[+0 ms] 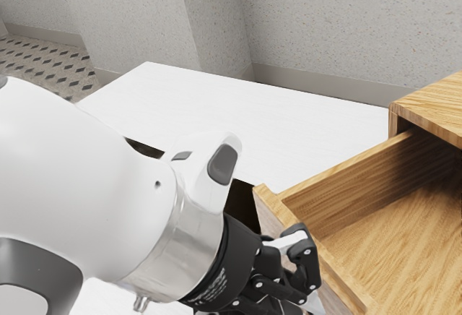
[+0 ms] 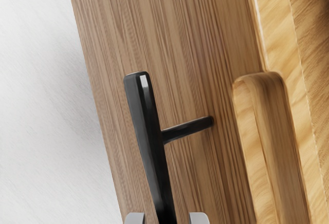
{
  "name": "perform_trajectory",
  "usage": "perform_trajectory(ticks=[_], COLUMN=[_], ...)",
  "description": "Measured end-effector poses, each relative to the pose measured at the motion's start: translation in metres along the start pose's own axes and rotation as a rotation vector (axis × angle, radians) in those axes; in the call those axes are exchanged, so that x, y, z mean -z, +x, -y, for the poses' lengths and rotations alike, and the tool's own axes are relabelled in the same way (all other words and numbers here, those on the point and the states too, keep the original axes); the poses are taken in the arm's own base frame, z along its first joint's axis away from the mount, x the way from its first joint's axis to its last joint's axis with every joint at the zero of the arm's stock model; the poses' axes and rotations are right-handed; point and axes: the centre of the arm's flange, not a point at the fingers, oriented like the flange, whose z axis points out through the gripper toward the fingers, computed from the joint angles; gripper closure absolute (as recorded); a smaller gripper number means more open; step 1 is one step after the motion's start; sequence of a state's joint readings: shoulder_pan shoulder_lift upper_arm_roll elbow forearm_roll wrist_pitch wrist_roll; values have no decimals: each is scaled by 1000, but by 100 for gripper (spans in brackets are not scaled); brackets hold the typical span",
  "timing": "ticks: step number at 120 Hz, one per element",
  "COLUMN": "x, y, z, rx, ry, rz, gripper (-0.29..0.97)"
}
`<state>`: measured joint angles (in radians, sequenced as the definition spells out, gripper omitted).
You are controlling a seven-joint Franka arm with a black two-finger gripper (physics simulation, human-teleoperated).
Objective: Pull the drawer handle with one arm to open the drawer
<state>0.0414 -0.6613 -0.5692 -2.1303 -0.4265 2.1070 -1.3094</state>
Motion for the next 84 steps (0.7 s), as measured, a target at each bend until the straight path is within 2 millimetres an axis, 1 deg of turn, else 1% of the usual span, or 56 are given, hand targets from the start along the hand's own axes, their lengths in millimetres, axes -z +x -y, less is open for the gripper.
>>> perform_trajectory(ticks=[41, 72, 84], x=[7, 24, 34], y=[-4, -16, -23], z=[11, 21, 26], rx=[9, 4, -1], ry=[5, -2, -9], rz=[-17, -37, -51], gripper=[67, 67, 67])
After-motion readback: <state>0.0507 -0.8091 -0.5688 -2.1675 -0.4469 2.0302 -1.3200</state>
